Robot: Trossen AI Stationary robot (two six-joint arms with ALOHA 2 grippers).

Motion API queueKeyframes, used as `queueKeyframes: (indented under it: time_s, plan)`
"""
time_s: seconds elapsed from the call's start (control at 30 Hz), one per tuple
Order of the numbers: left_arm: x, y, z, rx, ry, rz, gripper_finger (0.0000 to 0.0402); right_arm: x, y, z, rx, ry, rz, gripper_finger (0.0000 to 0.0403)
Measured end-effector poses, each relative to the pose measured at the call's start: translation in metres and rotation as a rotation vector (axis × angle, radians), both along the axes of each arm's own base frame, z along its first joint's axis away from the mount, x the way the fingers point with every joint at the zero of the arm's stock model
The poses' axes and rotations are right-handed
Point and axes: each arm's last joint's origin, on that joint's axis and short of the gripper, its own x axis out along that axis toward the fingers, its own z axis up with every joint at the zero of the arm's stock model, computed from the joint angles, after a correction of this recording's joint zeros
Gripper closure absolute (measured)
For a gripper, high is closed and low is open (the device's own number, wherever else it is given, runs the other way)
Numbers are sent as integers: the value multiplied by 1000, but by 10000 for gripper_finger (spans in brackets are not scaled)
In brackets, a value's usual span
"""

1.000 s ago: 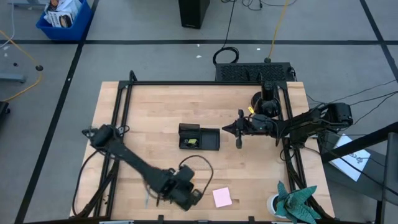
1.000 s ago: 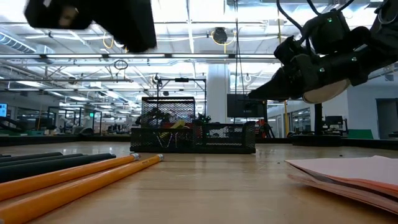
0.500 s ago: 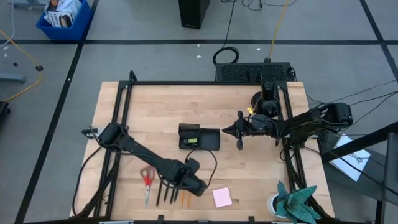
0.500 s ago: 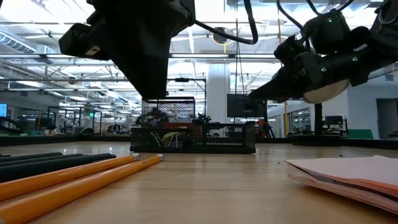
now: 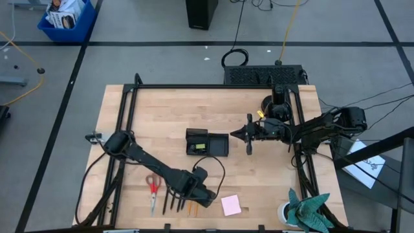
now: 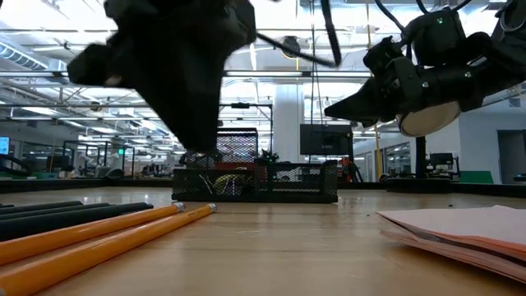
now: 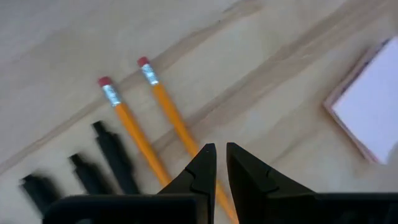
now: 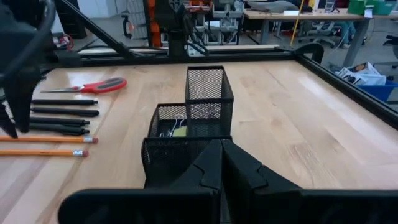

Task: Pick and place office supplies into organizer
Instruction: Put the right orange pencil into the black desk organizer

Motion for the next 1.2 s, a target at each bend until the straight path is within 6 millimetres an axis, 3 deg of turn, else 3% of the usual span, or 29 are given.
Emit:
queueKeyframes:
  time_s: [0.17, 0.37, 0.5, 1.2]
  plan:
    - [3, 3, -10, -12, 39, 16, 313, 0, 0, 0, 1, 2, 1, 403]
    - [7, 14, -10, -9, 47, 41, 229, 0, 0, 0, 3, 0, 0, 403]
    - [10, 20, -10, -12, 49, 43, 196, 0, 0, 0, 4, 0, 0, 403]
    - [20, 27, -47, -27, 151, 7, 238, 0, 0, -2, 10, 15, 0, 403]
